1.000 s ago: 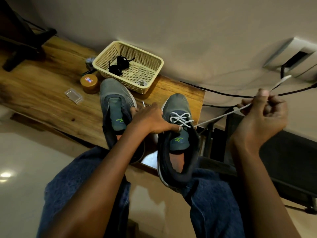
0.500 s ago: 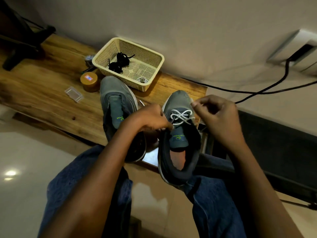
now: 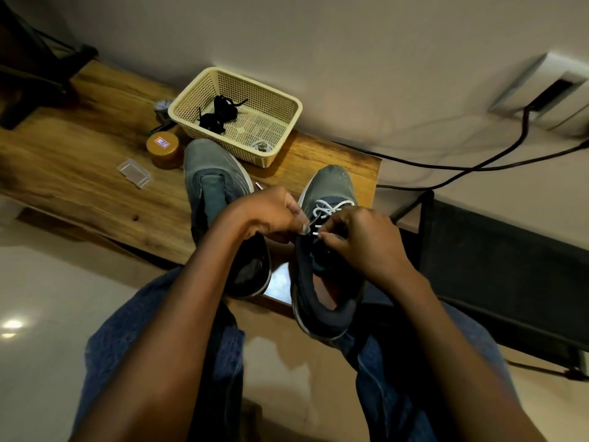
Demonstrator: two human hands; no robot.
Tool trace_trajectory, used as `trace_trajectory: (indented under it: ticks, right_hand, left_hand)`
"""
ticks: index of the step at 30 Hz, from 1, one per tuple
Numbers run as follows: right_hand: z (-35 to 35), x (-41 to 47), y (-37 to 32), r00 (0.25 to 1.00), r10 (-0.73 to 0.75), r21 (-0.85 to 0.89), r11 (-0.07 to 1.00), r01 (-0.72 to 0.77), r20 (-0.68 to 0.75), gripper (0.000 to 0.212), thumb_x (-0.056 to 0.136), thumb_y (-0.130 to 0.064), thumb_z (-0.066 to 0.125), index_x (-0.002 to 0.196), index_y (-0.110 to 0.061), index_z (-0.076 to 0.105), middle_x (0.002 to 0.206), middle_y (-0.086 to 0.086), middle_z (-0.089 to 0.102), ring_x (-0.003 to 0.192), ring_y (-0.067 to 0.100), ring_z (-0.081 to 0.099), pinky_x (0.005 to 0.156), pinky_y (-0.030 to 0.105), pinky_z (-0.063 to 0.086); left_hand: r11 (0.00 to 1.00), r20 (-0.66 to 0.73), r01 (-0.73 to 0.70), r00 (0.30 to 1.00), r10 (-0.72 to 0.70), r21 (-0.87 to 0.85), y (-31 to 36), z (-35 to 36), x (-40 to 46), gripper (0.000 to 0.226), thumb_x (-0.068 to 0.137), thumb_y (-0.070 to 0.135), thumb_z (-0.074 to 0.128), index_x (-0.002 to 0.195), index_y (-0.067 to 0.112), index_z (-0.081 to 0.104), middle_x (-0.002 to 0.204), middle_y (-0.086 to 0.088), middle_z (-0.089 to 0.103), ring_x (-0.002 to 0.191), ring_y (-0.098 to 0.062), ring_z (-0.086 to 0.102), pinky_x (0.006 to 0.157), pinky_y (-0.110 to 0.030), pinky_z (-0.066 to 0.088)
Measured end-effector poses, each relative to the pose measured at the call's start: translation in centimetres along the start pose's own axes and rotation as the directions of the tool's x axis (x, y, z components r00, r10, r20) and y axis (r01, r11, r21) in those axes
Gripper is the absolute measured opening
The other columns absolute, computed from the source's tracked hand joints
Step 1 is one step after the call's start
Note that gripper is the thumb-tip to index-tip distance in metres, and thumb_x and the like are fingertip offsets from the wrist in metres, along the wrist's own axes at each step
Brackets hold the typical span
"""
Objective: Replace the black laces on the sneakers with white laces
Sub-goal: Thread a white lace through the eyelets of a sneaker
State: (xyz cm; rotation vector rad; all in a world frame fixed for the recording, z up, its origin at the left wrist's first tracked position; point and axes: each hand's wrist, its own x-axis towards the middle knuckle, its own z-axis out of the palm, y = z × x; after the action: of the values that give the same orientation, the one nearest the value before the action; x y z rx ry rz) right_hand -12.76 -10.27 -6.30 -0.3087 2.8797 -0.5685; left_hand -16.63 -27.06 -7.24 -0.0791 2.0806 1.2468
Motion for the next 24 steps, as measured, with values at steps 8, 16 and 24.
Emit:
trace_trajectory:
  ticks: [8, 16, 24]
  right_hand:
    - [0.5, 0.0, -0.9, 1.000, 0.008, -0.073, 0.997, -0.010, -0.020, 0.014, 0.086, -0.032, 0.062, 0.094, -0.026, 0.070, 0.099, 0.004, 0.067, 0.095, 0.027, 0.060, 0.064, 0.031, 0.035]
    - [0.7, -0.2, -0.4, 0.999, 0.043, -0.014, 0.999, -0.043, -0.008, 0.012, 0.091, -0.030, 0.061, 0.093, -0.023, 0.070, 0.099, 0.004, 0.069, 0.096, 0.026, 0.061, 0.070, 0.033, 0.044]
    - [1.5, 0.2, 0.2, 0.990, 0.140, 0.216, 0.967, -0.135, -0.007, 0.009, 0.086, -0.028, 0.068, 0.078, -0.023, 0.069, 0.089, -0.002, 0.073, 0.090, 0.021, 0.065, 0.076, 0.039, 0.051]
  left_hand:
    - [0.988, 0.057, 0.080, 0.996, -0.073, -0.132, 0.3, -0.2, -0.6, 0.013, 0.092, 0.003, 0.058, 0.101, -0.002, 0.067, 0.083, -0.012, 0.070, 0.057, -0.008, 0.066, 0.055, -0.019, 0.055]
    - [0.986, 0.020, 0.081, 0.997, -0.079, -0.148, 0.3, 0.3, -0.6, 0.012, 0.091, -0.004, 0.056, 0.085, -0.003, 0.066, 0.060, -0.004, 0.068, 0.050, -0.007, 0.065, 0.050, -0.017, 0.053]
    - [0.991, -0.018, 0.045, 0.999, -0.048, -0.128, 0.2, 0.8, -0.5, 0.018, 0.091, -0.006, 0.055, 0.078, 0.000, 0.066, 0.059, -0.005, 0.066, 0.047, -0.005, 0.063, 0.052, -0.016, 0.053]
